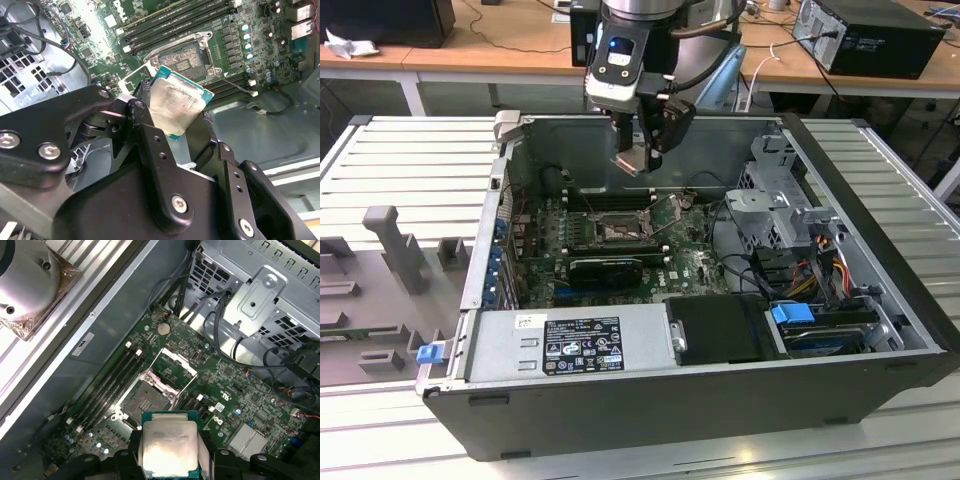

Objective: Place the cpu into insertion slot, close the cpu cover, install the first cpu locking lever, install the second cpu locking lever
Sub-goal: 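Place the cpu into insertion slot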

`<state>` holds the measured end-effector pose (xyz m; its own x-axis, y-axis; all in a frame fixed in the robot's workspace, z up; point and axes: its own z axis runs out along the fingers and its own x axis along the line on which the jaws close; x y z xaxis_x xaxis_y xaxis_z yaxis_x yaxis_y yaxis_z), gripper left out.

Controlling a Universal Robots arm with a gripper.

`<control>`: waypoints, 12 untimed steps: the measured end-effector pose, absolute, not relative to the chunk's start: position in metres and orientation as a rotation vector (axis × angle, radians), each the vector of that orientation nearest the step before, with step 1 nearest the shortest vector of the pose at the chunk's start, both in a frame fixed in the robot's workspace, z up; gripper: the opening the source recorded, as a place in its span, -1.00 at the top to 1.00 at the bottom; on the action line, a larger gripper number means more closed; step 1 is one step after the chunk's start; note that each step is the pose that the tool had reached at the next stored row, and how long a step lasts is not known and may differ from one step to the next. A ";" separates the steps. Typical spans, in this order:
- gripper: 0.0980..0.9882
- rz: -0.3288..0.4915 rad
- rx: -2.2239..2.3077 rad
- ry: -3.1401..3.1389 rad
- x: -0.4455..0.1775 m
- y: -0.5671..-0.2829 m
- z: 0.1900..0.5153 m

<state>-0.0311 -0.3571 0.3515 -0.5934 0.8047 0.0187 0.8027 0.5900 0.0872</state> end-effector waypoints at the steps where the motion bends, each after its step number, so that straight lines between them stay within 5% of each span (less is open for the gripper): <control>1: 0.04 0.135 1.418 2.774 -0.031 -0.357 0.351; 12: 0.04 0.132 1.575 2.682 -0.032 -0.357 0.350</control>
